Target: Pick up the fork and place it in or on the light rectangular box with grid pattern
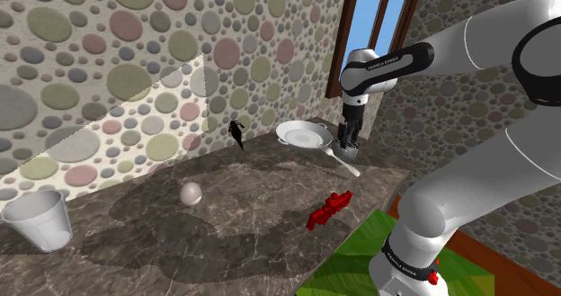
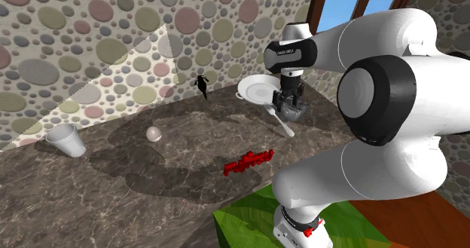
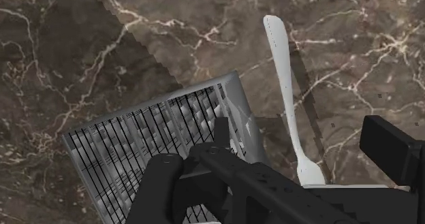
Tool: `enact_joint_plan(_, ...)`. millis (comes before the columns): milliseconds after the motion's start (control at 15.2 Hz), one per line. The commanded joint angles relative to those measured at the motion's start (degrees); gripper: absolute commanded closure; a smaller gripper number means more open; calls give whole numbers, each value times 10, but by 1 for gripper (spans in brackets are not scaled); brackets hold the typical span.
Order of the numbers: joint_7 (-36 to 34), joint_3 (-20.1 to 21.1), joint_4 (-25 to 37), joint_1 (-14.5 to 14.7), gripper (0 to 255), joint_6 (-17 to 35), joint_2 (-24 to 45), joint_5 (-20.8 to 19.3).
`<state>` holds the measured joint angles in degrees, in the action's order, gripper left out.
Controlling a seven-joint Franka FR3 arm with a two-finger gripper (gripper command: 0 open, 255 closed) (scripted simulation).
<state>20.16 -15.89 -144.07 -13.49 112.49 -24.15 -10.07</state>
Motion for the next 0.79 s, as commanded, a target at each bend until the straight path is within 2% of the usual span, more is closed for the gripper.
enact_joint_plan(0, 0, 0, 0, 0, 0, 0, 0, 0)
enact_joint_plan(132, 0, 0, 0, 0, 0, 0, 0, 0)
enact_joint_plan(396, 1, 9, 64, 4, 0, -76, -12, 7)
enact_joint_plan(726, 1, 9, 64, 4, 0, -76, -12, 7)
